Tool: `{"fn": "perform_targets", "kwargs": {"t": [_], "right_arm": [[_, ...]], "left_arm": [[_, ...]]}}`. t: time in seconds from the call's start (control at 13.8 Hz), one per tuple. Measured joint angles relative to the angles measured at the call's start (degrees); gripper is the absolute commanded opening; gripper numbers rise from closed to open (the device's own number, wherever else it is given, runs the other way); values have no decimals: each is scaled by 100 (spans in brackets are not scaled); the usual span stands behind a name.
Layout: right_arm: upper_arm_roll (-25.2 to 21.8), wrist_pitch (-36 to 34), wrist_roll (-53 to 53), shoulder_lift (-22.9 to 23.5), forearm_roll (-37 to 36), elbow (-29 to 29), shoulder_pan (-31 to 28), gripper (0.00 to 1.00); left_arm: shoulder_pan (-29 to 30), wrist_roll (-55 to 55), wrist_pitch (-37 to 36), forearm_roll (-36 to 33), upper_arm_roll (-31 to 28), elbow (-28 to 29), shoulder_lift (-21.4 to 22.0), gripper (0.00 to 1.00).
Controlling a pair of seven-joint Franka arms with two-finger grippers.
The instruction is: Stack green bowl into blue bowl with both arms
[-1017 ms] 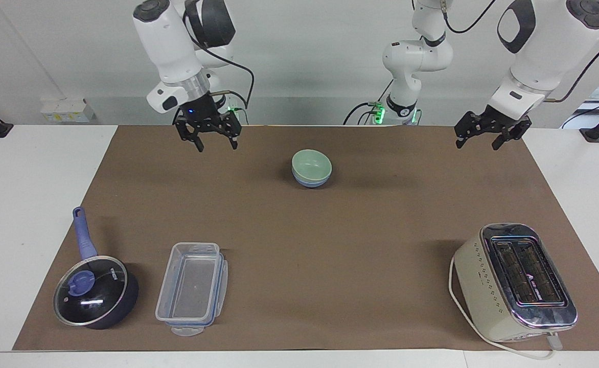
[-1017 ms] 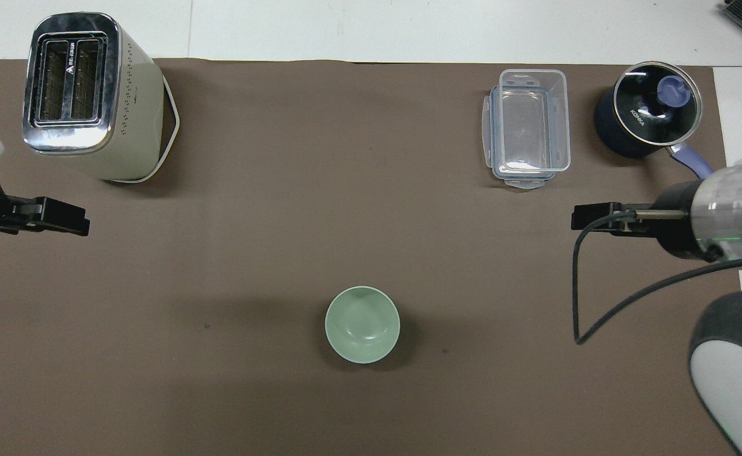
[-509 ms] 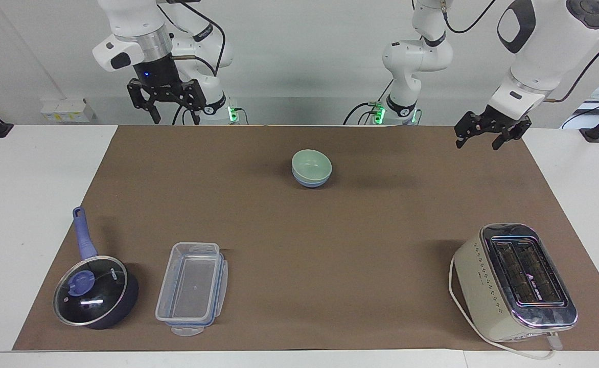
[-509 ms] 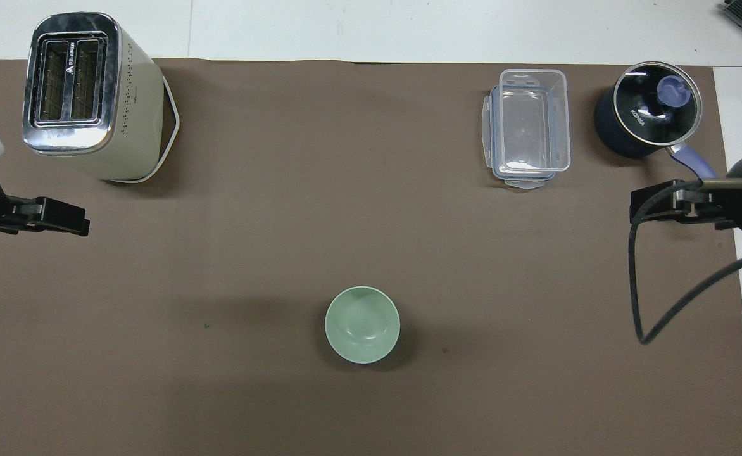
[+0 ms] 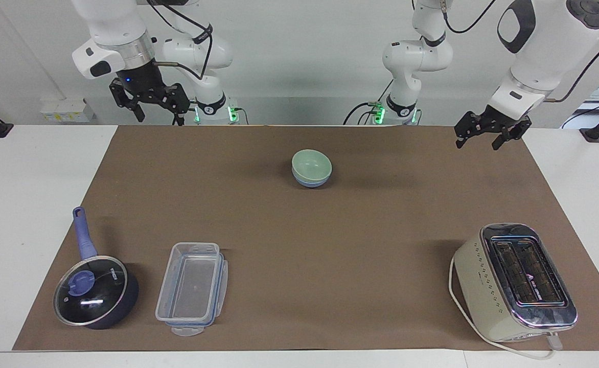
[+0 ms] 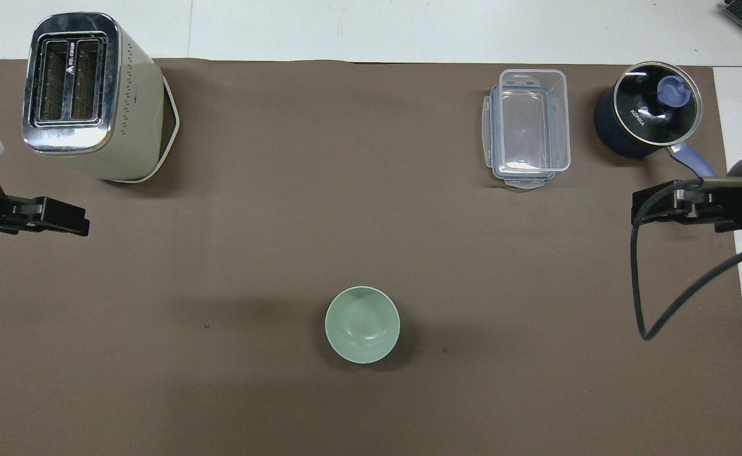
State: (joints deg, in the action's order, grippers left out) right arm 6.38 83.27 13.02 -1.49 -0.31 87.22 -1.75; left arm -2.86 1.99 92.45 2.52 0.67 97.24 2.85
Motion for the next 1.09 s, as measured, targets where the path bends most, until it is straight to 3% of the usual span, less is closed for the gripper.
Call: {"fn": "perform_targets", "kwargs": {"t": [0.36, 1.09], "right_arm": [[1, 292, 0, -327, 4, 555, -6, 100], [1, 323, 0, -357, 4, 605, -6, 100]], "left_arm": [[0, 0, 0, 0, 0, 0, 0, 100], [0, 0, 0, 0, 0, 0, 0, 100]]}}
